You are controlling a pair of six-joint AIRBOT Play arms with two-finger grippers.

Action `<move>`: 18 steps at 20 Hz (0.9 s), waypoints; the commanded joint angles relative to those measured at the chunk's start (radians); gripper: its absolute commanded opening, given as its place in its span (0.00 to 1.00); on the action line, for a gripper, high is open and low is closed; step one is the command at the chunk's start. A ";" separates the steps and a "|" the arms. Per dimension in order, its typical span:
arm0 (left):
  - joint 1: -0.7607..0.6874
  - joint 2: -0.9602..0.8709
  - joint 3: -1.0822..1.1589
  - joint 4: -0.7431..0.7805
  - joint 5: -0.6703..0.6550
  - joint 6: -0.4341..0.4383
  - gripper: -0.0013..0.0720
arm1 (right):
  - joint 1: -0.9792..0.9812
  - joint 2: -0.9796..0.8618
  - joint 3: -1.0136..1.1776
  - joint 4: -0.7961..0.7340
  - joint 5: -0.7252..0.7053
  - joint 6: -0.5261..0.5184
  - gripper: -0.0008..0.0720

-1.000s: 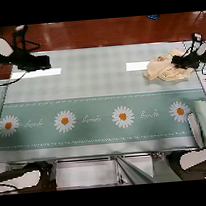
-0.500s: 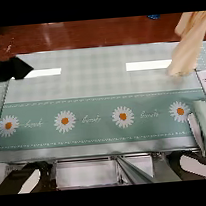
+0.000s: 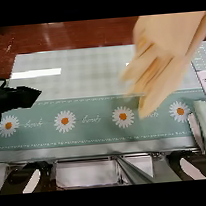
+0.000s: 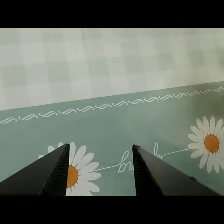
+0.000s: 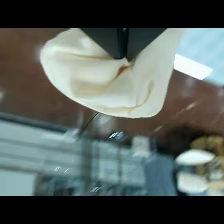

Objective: Fold the shirts.

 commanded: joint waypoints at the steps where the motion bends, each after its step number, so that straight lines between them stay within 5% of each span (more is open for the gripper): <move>1: 0.000 0.014 -0.014 -0.004 0.031 0.002 0.70 | 0.110 0.016 -0.070 0.003 0.222 0.029 0.04; 4: 0.000 0.013 -0.014 -0.004 0.057 0.002 0.70 | 0.257 0.016 -0.341 0.015 0.183 0.069 0.04; 8: 0.000 0.013 -0.014 -0.004 0.055 -0.035 0.70 | 0.513 -0.009 -0.789 0.048 -0.088 0.130 0.04; 12: -0.006 0.013 -0.026 -0.075 0.037 -0.035 0.70 | 0.680 -0.195 -0.900 0.142 -0.236 0.141 0.04; 13: -0.019 0.013 -0.040 -0.093 0.037 -0.035 0.70 | 0.709 -0.246 -0.900 0.169 -0.272 0.141 0.08; 14: -0.036 0.013 -0.060 -0.102 0.038 -0.037 0.70 | 0.723 -0.286 -0.900 0.183 -0.299 0.141 0.39; 15: -0.050 0.010 -0.080 -0.101 0.037 -0.069 0.70 | 0.717 -0.314 -0.895 0.174 -0.309 0.137 0.58; 18: -0.053 -0.025 -0.136 -0.100 0.005 -0.096 0.70 | 0.537 -0.296 -0.839 0.156 -0.201 0.141 0.58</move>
